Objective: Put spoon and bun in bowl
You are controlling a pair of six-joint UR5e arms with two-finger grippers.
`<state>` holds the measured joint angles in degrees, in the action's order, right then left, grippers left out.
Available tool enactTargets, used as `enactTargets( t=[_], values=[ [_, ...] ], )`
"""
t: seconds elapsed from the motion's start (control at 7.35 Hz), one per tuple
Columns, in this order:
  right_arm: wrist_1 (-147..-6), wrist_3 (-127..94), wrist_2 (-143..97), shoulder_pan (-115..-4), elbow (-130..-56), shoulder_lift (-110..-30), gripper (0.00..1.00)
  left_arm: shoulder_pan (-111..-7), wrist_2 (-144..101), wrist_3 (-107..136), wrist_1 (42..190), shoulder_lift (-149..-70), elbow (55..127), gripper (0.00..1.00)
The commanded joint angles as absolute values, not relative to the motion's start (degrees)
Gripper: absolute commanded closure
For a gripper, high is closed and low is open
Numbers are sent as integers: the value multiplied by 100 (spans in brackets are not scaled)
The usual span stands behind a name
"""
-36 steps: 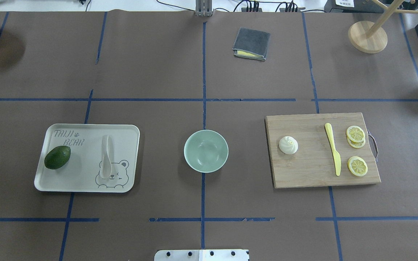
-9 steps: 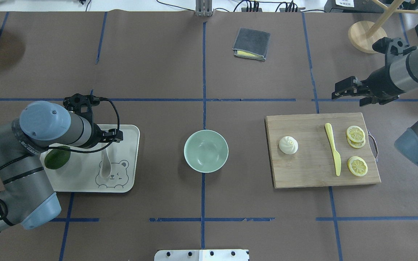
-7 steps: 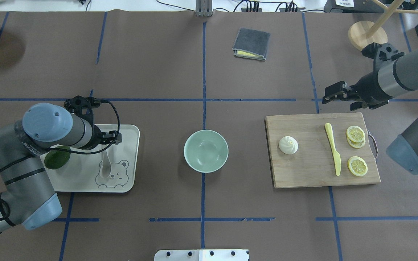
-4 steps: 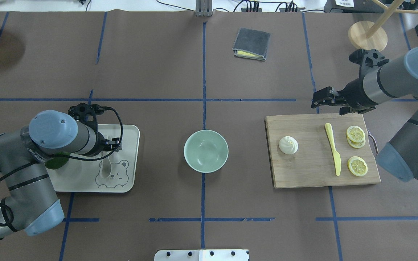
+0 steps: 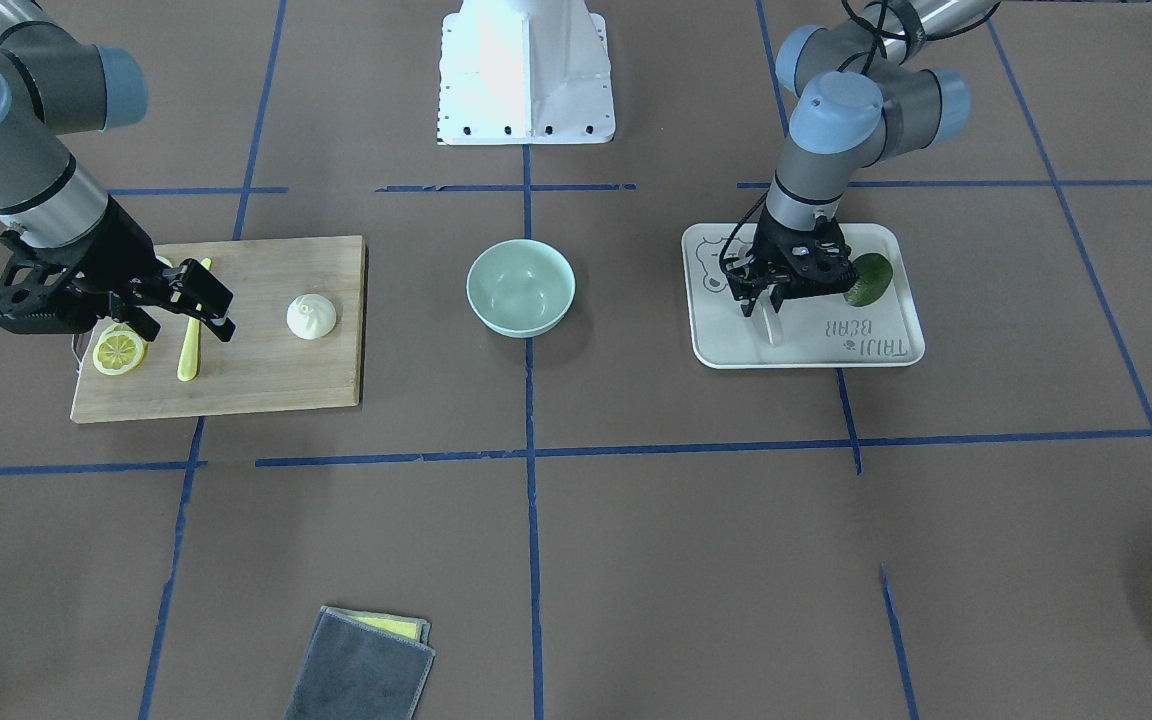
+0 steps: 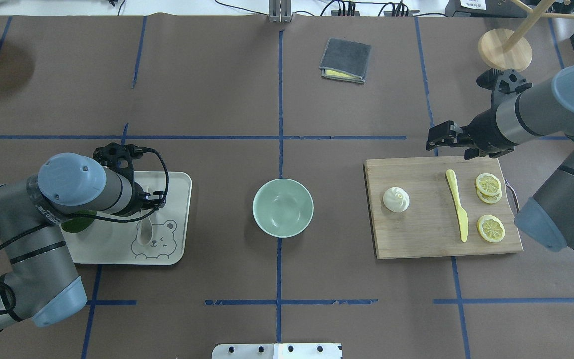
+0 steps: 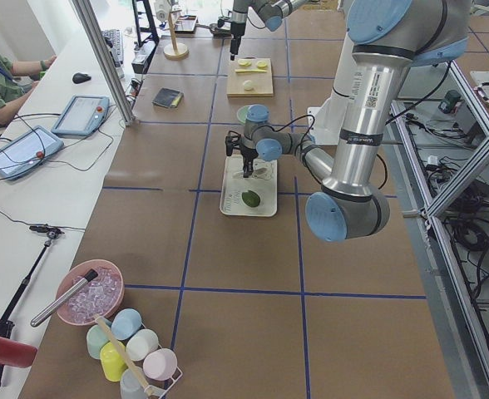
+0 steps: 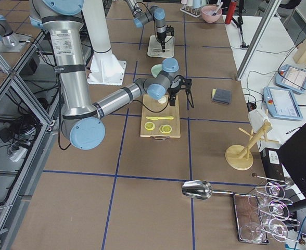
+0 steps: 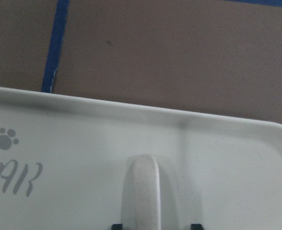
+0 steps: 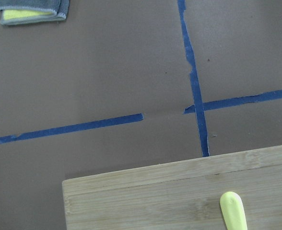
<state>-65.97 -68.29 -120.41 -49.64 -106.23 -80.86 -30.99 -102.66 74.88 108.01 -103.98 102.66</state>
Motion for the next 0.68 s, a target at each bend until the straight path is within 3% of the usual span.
enactTargets(
  t=[0.0,0.14,0.54],
  values=[
    [-6601,-6829,-12032,-4931,-10617,-8077,0,-3103,-10266,7488,10793,-10380,10266,85],
    [-6601,-6829,-11980,-4878,-10617,-8034,0,-3111,-10266,7488,10784,-10389,10283,100],
    [-6732,-6838,-11673,-4511,-10591,-7919,0,-3164,-10283,7427,9777,-10476,11045,100]
  ],
)
